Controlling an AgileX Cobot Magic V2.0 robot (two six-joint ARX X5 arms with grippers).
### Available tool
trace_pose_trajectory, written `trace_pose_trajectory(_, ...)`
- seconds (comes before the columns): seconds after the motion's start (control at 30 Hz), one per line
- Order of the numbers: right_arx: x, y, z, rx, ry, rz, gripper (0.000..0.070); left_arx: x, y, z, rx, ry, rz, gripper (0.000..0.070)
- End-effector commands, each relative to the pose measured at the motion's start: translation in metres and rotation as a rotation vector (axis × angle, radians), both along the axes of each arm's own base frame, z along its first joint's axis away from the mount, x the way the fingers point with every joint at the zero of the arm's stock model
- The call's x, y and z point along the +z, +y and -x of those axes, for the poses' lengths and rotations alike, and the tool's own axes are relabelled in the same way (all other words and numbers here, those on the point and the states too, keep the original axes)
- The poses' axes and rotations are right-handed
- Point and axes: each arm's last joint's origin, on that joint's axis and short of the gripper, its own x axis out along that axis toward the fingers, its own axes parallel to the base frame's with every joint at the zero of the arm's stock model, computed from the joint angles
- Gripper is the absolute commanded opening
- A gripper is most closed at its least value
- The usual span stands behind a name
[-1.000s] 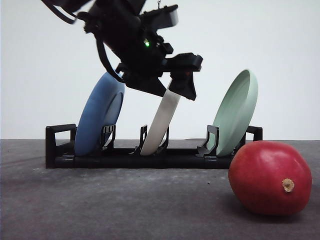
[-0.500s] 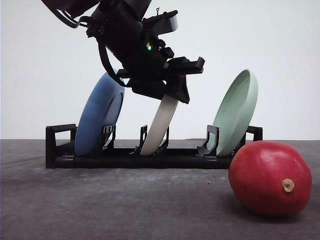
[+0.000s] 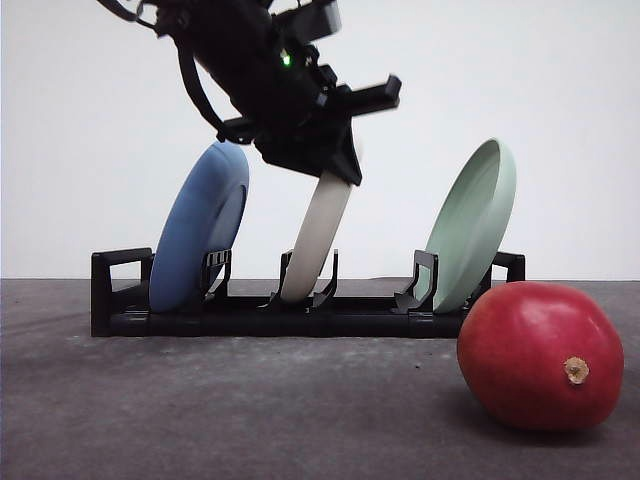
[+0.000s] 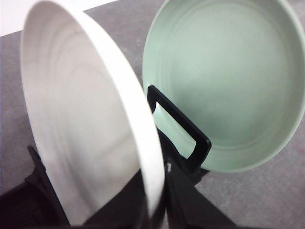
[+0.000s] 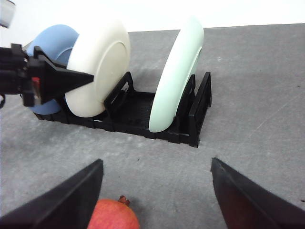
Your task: Place pomegranate in white plate
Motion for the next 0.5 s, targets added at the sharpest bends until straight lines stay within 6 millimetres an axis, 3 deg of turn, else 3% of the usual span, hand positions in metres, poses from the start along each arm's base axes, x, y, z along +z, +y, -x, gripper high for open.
trace_pose_trajectory(0.0,0.006,0.000,0.001,0.004,-0.025,-0.003,0.0454,0.014,-0.002,0.002,0.007,-0.023,0.042,0.0010)
trace_pose_trajectory(0.47,0.006,0.000,0.001,0.004,-0.025,-0.003,0.0454,0.069,0.027,0.040,-0.019,0.020,0.173,0.0010)
